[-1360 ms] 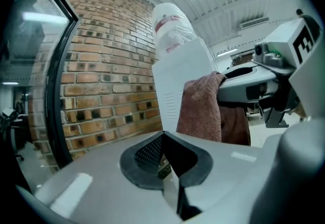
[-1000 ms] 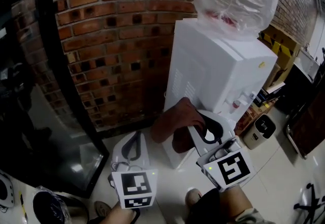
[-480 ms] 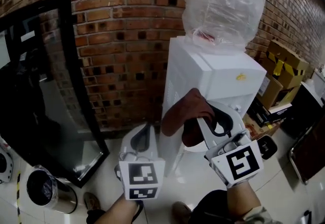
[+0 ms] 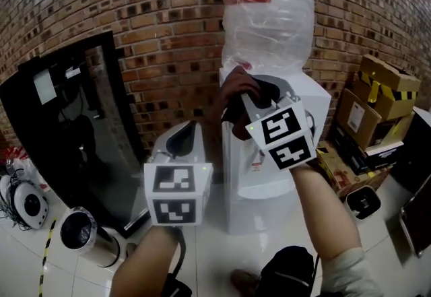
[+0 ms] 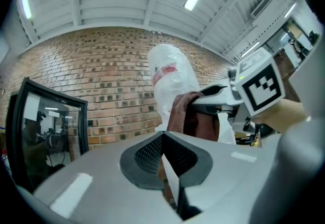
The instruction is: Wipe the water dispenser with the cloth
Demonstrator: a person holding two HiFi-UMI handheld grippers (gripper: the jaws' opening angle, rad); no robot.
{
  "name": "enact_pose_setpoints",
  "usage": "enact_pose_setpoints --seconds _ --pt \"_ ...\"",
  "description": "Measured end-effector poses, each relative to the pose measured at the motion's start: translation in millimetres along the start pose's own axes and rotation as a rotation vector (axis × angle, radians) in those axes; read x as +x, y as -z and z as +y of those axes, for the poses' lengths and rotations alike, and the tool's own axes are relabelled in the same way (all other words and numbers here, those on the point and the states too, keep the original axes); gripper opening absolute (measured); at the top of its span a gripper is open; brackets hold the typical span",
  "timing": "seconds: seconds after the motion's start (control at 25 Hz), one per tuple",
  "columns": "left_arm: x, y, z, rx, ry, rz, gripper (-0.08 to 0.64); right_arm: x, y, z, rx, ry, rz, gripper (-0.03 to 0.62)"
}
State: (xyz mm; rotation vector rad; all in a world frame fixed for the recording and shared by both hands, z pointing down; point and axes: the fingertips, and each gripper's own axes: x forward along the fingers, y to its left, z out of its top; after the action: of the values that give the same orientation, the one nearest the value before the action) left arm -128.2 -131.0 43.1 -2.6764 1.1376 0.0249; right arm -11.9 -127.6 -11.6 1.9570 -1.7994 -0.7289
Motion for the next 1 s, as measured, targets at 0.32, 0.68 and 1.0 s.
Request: enact_pose_setpoints --seconds 0.32,0.68,1.0 --pt "-0.3 -2.8 -40.6 0.044 -0.017 0.027 0.0 27.1 40.4 -6.6 -0.004 -0.074 0.098 0.091" --pt "-2.9 24.4 -67.9 0.027 0.017 -0.007 0.0 16.3 59.7 -42.0 -0.017 0.054 0.159 0.089" --pt "26.7 48.2 -136.1 -0.009 0.137 0.002 0.0 -43.1 125.9 -141.2 0.02 0.283 0.236 0.086"
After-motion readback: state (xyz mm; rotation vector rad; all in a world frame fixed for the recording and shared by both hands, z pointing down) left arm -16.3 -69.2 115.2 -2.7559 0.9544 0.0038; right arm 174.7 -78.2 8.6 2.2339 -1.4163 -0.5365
